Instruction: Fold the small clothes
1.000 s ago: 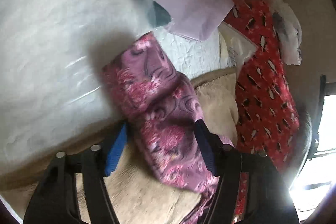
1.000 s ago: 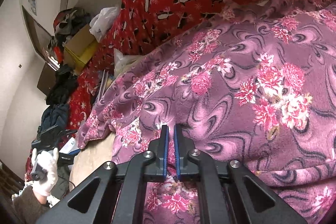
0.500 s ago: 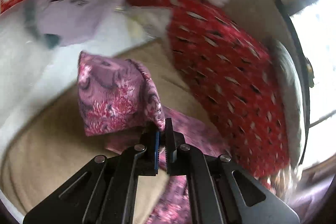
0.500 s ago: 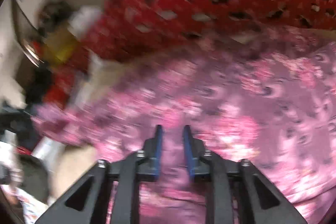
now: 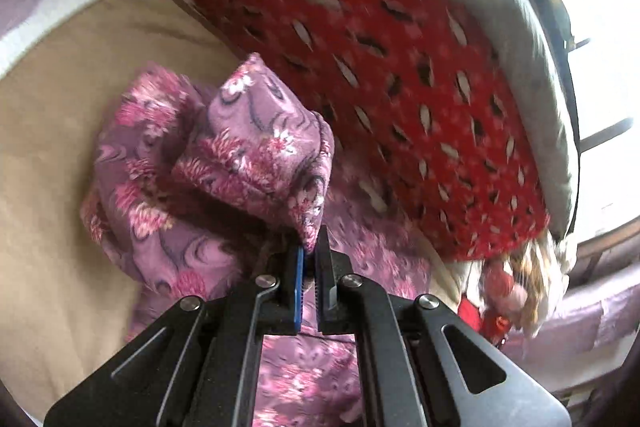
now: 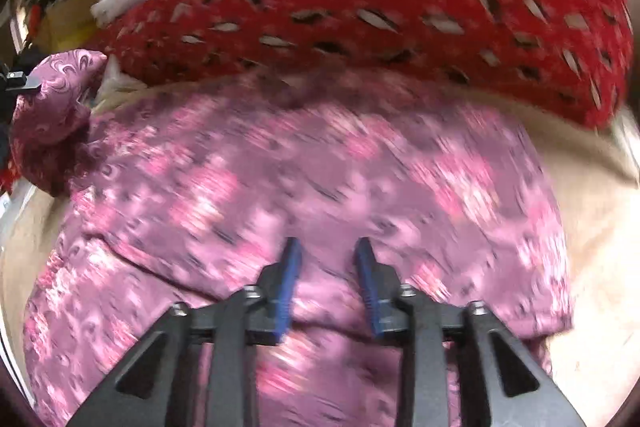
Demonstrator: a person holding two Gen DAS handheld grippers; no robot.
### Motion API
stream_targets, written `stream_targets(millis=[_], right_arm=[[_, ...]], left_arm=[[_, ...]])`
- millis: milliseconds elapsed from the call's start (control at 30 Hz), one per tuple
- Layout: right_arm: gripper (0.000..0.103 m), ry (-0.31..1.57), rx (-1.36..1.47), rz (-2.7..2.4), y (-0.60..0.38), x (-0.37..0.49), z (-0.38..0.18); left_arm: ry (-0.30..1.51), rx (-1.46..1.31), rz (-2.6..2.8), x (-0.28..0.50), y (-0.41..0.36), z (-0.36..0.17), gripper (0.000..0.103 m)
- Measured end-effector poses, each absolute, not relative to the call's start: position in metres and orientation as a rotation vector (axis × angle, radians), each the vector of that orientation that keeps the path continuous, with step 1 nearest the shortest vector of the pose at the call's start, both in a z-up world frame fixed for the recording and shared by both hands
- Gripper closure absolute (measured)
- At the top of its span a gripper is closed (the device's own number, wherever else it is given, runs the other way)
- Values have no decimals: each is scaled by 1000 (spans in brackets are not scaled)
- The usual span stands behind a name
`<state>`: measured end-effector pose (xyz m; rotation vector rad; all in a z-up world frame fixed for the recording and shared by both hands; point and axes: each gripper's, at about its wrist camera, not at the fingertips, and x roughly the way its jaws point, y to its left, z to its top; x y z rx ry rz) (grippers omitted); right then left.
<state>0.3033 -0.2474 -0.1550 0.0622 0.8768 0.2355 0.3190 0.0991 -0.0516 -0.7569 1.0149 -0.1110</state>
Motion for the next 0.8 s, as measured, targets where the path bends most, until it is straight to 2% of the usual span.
stream_targets(millis=[167,467,633,667,767,800], right_arm=[[65,818,188,288,-265,299,-167],[64,796,194,296,-269,301,-170],[64,793,198,300,-268,295,-168],[63,794,201,303,-268,292,-167],[63,811,204,302,-268,294,-165],[63,825,184,289,-264,295,-161]], left_arm=[[1100,-689,-135,330,38,-78,101],[1257,-656,-98,336,0,-151,100],[1243,-716,-203,315,17,-133,85],[1219,-731,-220,306,26,-126,80],[1119,-797,-207,276,62,-112,50],[1078,-825,-171,265,80,-112,48]])
